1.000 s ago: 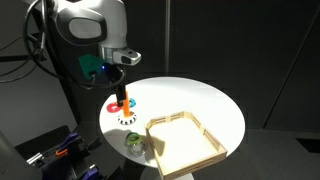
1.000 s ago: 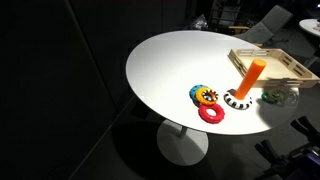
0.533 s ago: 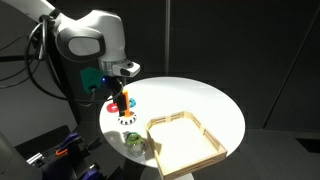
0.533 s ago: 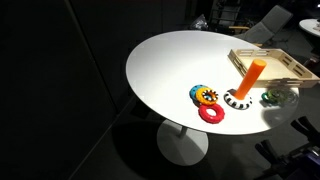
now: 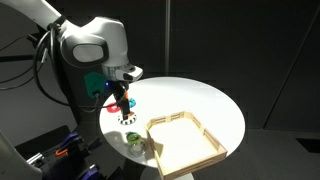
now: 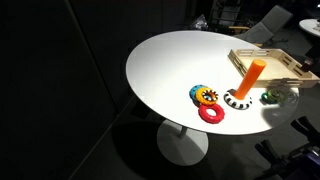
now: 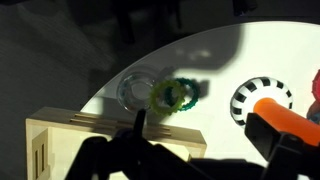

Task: Put the yellow ring through the pole

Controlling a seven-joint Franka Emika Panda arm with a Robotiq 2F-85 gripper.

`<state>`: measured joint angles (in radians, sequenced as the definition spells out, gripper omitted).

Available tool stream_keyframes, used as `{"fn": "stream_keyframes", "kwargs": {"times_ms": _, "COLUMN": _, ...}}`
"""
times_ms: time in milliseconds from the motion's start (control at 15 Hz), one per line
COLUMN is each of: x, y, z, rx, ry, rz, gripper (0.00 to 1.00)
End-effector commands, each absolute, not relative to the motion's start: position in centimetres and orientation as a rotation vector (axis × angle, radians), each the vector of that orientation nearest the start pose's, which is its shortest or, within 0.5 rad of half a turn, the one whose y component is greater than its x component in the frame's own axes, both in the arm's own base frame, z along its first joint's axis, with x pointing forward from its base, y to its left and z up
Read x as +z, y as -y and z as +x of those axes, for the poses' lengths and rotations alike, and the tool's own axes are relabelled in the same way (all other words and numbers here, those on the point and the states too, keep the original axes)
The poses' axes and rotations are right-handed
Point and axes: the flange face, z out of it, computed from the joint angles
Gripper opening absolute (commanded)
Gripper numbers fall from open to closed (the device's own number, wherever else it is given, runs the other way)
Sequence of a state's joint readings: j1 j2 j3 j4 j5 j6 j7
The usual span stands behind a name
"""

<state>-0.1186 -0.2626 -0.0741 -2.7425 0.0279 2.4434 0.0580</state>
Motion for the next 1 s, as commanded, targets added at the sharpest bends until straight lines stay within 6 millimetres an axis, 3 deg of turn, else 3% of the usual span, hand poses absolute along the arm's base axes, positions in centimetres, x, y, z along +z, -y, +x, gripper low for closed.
{"fn": "stream_keyframes", "kwargs": {"times_ms": 0, "x": 27.7, "y": 8.4, "z": 38.5, "rx": 0.050, "ry": -0.471, "rz": -3.096, "gripper": 1.00}}
{"fn": "stream_keyframes", "kwargs": {"times_ms": 467, "x": 23.0, "y": 10.0, "z": 37.9, "rx": 0.157, "ry": -0.476, "rz": -3.156, "gripper": 1.00}}
{"fn": "stream_keyframes", "kwargs": {"times_ms": 933, "x": 19.5, "y": 11.6, "z": 37.5, "rx": 0.149, "ry": -0.473, "rz": -3.171, "gripper": 1.00}}
